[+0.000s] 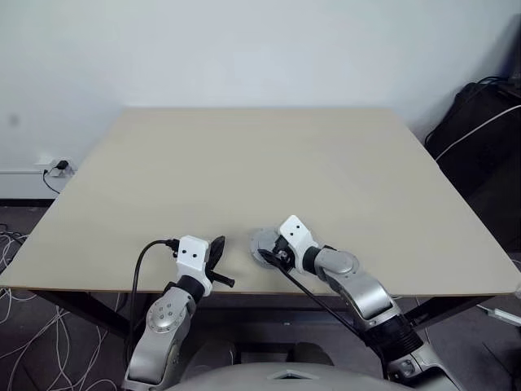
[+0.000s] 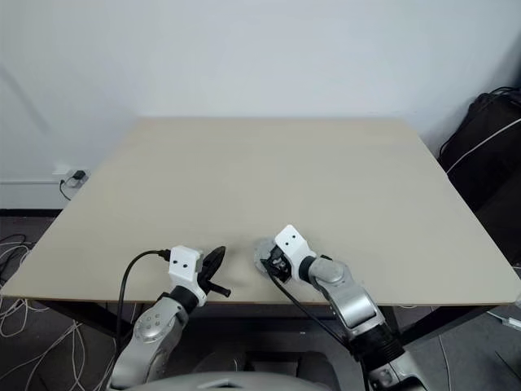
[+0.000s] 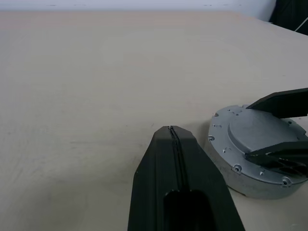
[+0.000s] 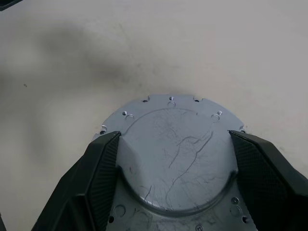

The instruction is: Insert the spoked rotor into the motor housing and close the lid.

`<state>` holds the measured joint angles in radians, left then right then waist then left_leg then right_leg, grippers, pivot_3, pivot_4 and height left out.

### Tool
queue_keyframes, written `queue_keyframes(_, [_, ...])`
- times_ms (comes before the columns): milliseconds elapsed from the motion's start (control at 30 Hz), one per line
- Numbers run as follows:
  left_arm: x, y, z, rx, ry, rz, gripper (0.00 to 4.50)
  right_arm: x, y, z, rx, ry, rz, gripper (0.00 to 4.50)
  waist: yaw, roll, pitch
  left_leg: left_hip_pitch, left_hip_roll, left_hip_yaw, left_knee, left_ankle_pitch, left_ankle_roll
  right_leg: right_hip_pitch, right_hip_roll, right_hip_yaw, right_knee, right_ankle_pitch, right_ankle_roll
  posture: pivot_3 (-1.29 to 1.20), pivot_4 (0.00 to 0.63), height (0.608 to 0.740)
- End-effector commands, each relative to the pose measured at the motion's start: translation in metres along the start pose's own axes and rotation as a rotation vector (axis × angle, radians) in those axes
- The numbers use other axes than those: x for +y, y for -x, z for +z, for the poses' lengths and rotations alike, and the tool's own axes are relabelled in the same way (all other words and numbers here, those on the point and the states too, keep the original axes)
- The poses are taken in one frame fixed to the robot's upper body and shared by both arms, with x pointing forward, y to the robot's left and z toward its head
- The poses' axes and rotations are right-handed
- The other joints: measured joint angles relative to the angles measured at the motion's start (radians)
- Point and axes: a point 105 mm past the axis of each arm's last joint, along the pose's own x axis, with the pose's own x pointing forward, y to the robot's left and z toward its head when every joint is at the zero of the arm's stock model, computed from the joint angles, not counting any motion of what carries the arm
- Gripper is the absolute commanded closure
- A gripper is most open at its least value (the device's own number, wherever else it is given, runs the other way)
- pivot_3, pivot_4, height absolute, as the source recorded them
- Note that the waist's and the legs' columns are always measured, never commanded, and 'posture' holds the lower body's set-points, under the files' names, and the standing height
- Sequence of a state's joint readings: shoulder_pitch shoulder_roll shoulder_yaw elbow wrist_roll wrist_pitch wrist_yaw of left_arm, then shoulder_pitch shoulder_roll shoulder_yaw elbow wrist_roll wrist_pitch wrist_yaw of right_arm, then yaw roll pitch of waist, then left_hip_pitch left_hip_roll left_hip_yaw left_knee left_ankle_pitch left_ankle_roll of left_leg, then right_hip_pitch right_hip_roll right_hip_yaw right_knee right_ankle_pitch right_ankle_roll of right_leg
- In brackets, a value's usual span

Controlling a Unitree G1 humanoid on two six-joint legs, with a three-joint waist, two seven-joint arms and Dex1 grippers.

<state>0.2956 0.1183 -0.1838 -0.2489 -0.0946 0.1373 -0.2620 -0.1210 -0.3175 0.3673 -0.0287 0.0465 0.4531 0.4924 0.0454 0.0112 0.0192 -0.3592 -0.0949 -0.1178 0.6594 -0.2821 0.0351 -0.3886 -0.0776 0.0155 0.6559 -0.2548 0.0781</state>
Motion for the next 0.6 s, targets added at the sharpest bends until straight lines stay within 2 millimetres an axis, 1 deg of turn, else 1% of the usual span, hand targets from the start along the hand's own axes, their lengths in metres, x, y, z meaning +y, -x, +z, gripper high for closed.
queue_keyframes(33, [-0.001, -0.002, 0.017, -0.069, -0.017, -0.007, 4.50, -0.007, 0.004, -0.031, 0.103, 0.021, -0.035, 1.30, 0.000, 0.000, 0.000, 0.000, 0.000, 0.000, 0.000, 0.000, 0.000, 0.000, 0.000, 0.000, 0.000, 0.000, 0.000, 0.00, 0.000, 0.740])
queue_keyframes(133, [-0.001, -0.004, 0.017, -0.059, -0.008, -0.020, 4.50, -0.008, 0.003, -0.035, 0.119, 0.010, -0.046, 1.30, 0.000, 0.000, 0.000, 0.000, 0.000, 0.000, 0.000, 0.000, 0.000, 0.000, 0.000, 0.000, 0.000, 0.000, 0.000, 0.00, 0.000, 0.740])
queue_keyframes(267, [-0.003, -0.012, 0.017, -0.031, -0.007, -0.087, 4.50, -0.004, 0.002, -0.038, 0.137, -0.025, -0.028, 1.30, 0.001, 0.000, 0.000, 0.000, 0.000, 0.000, 0.001, 0.000, 0.000, 0.000, 0.000, 0.000, 0.000, -0.001, -0.001, 0.00, 0.000, 0.740])
queue_keyframes(467, [0.000, -0.037, 0.014, 0.052, 0.030, -0.214, 4.50, -0.004, 0.000, -0.033, 0.136, -0.031, -0.024, 1.30, -0.002, 0.000, 0.000, 0.001, 0.000, 0.000, 0.001, 0.002, 0.001, 0.001, 0.001, 0.000, 0.001, 0.000, 0.001, 0.00, 0.000, 0.740])
queue_keyframes(500, [-0.001, -0.043, 0.015, 0.063, 0.048, -0.242, 4.50, -0.004, -0.001, -0.032, 0.134, -0.032, -0.024, 1.30, -0.002, 0.000, 0.000, 0.001, 0.000, 0.000, 0.001, 0.004, 0.004, 0.001, 0.001, 0.000, 0.001, 0.001, 0.002, 0.00, 0.000, 0.740])
queue_keyframes(600, [-0.003, -0.057, 0.019, 0.092, 0.103, -0.323, 4.50, -0.003, -0.001, -0.029, 0.128, -0.035, -0.024, 1.30, -0.002, -0.001, 0.000, 0.001, 0.000, -0.001, 0.001, 0.004, 0.004, 0.001, 0.002, 0.000, 0.001, 0.001, 0.002, 0.00, 0.000, 0.740])
